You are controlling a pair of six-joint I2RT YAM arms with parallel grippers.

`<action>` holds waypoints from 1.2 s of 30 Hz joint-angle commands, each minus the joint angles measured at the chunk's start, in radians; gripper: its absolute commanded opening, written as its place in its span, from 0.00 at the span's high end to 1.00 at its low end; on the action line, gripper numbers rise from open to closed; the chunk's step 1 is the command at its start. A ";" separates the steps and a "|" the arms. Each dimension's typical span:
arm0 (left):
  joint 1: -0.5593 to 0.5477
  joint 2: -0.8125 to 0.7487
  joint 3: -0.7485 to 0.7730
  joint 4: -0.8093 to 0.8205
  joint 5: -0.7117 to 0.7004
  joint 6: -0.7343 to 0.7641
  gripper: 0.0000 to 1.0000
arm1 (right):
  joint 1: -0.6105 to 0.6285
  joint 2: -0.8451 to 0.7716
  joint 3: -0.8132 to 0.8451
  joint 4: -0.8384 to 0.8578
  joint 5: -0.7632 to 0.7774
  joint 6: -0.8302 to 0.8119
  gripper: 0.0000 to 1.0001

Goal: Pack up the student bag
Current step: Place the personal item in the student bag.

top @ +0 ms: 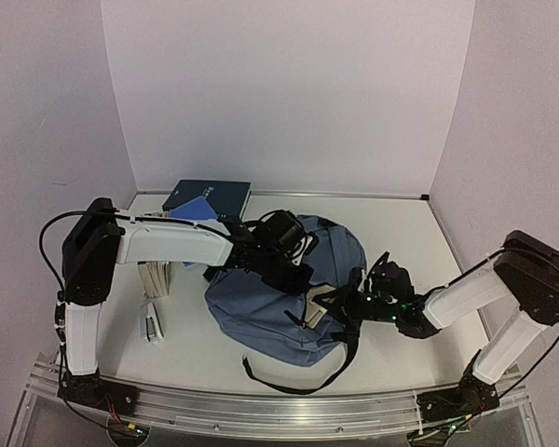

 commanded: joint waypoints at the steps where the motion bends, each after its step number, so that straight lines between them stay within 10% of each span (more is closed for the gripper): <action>1: -0.007 -0.078 0.017 0.081 0.073 -0.019 1.00 | -0.003 0.109 0.080 0.123 0.055 0.035 1.00; 7: -0.007 -0.075 0.007 0.113 0.081 -0.045 1.00 | 0.018 0.183 0.115 0.115 0.115 -0.005 0.96; 20: 0.048 -0.115 -0.053 0.135 0.062 -0.101 1.00 | 0.043 -0.149 0.127 -0.461 0.301 -0.243 0.36; 36: 0.048 -0.092 -0.022 0.097 0.093 -0.069 1.00 | 0.074 -0.010 0.246 -0.478 0.193 -0.330 0.77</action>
